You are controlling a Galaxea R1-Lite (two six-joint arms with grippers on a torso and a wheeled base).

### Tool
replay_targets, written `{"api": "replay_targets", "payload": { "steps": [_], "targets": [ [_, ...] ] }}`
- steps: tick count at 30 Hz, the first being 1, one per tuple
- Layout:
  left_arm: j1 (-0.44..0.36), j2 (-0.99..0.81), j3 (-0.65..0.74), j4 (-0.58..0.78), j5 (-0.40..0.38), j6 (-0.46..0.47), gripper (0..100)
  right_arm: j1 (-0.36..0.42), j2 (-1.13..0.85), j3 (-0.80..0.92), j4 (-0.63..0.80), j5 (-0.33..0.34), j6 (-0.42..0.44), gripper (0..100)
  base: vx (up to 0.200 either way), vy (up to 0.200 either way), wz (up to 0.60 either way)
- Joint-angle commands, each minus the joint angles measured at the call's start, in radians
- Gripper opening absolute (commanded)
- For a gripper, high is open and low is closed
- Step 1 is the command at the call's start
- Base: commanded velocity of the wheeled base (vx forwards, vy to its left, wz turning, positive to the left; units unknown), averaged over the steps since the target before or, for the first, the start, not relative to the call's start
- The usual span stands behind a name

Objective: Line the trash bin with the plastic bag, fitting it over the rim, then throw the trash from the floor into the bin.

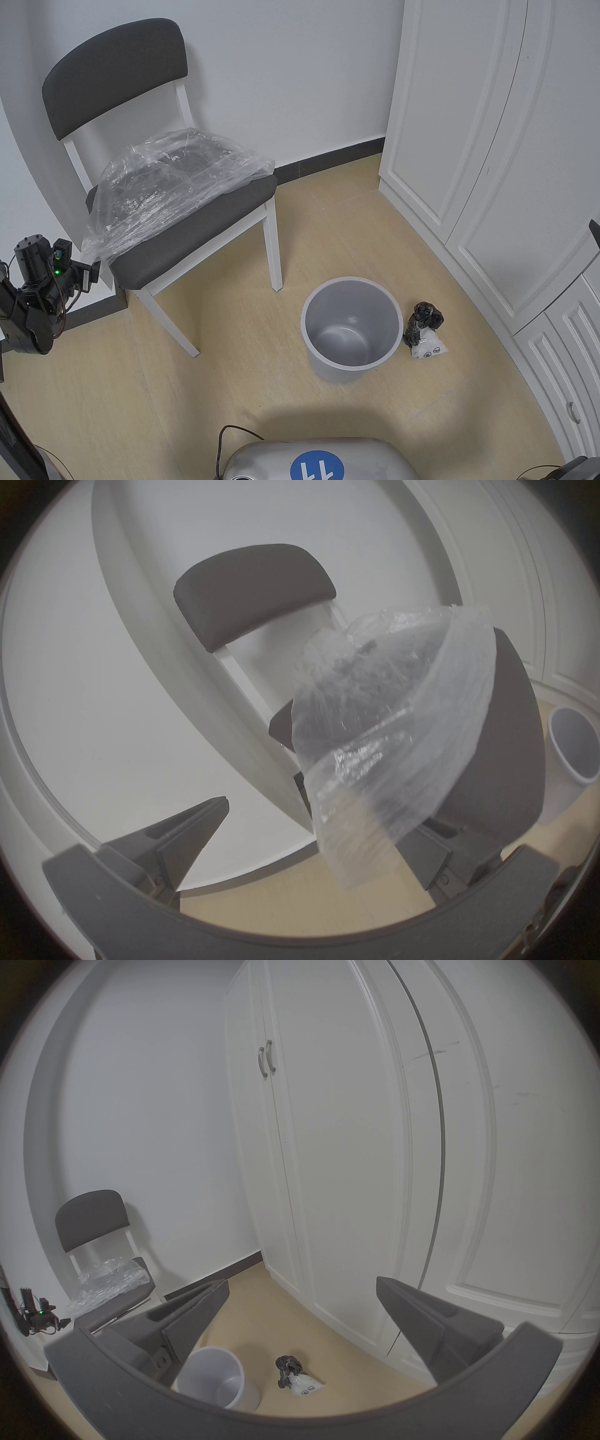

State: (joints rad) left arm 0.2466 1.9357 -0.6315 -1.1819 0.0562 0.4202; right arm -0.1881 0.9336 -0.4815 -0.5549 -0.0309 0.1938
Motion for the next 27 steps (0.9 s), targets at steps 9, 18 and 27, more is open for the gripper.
{"api": "replay_targets", "payload": {
  "steps": [9, 18, 27],
  "targets": [
    [-0.020, -0.069, -0.116, -0.002, 0.001, -0.101, 100, -0.002, 0.005, 0.000, 0.000, 0.000, 0.003, 100, 0.000, 0.000, 0.00],
    [-0.050, -0.009, -0.080, -0.016, -0.001, -0.138, 100, -0.002, 0.005, 0.001, 0.000, 0.000, 0.003, 100, 0.000, 0.000, 0.00],
    [-0.067, 0.106, -0.089, -0.162, 0.002, -0.147, 100, -0.002, 0.005, 0.001, 0.000, 0.000, 0.006, 100, 0.000, 0.000, 0.00]
  ]
}}
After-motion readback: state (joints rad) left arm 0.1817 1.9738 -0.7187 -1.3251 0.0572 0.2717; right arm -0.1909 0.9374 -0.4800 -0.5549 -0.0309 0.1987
